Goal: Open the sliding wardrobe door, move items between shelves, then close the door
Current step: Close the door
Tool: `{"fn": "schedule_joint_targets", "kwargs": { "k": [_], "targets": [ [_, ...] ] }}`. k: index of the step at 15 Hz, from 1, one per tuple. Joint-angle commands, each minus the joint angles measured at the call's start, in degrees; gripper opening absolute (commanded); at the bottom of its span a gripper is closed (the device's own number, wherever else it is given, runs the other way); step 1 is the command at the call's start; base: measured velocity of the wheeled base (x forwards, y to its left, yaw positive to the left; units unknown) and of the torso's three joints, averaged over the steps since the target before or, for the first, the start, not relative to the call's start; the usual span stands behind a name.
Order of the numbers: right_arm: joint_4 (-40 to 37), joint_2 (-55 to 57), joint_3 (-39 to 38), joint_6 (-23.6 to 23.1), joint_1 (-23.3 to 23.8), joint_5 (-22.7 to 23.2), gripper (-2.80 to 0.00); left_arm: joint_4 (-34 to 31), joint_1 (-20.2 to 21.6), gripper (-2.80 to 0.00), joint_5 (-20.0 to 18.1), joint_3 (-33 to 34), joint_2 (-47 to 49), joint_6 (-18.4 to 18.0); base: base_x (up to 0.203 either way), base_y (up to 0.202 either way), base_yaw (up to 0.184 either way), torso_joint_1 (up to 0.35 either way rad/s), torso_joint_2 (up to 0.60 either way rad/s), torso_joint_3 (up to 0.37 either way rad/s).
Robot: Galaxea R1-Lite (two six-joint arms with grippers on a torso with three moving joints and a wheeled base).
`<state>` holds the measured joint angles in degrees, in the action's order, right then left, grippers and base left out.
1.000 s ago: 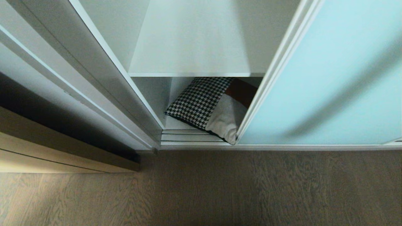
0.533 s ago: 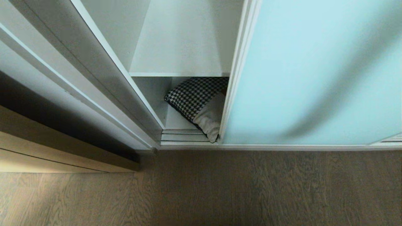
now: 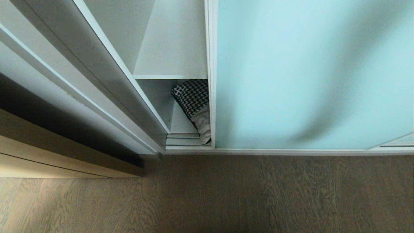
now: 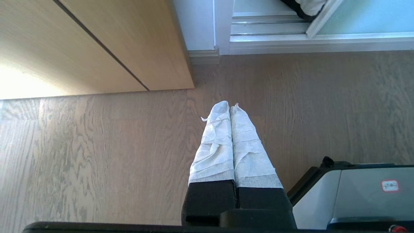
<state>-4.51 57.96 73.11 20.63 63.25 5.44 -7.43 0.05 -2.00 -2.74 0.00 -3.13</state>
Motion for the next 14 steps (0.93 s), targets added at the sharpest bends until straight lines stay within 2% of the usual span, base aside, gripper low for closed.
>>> {"fn": "schedule_joint_targets", "kwargs": {
  "k": [1, 4, 6, 8, 10, 14],
  "targets": [
    [4.34, 6.96, -0.57, -0.07, 6.8, -0.06, -2.8, -0.04, 0.04, -2.8, -0.02, 0.02, 0.09, -0.03, 0.0, 0.0, 0.0, 0.0, 0.0, 0.0],
    [8.75, 12.59, -0.76, -1.94, 14.13, -0.28, -2.8, -0.04, 0.04, -2.8, -0.02, 0.02, 0.09, -0.03, 0.0, 0.0, 0.0, 0.0, 0.0, 0.0],
    [11.52, 16.8, -0.17, -2.95, 17.38, -0.54, -2.8, -0.04, 0.04, -2.8, -0.02, 0.02, 0.09, -0.03, 0.0, 0.0, 0.0, 0.0, 0.0, 0.0],
    [14.12, 21.89, 1.69, -3.08, 19.41, -0.34, -2.8, -0.04, 0.04, -2.8, -0.02, 0.02, 0.09, -0.03, 0.0, 0.0, 0.0, 0.0, 0.0, 0.0],
    [14.39, 27.31, 6.78, -2.68, 19.77, 1.01, -2.8, -0.04, 0.04, -2.8, -0.02, 0.02, 0.09, -0.03, 0.0, 0.0, 0.0, 0.0, 0.0, 0.0],
    [13.06, 36.02, 18.12, -0.19, 19.8, 16.81, -2.8, -0.04, 0.04, -2.8, -0.02, -0.07, 0.09, -0.03, 0.0, 0.0, 0.0, 0.0, 0.0, 0.0]
  ]
}}
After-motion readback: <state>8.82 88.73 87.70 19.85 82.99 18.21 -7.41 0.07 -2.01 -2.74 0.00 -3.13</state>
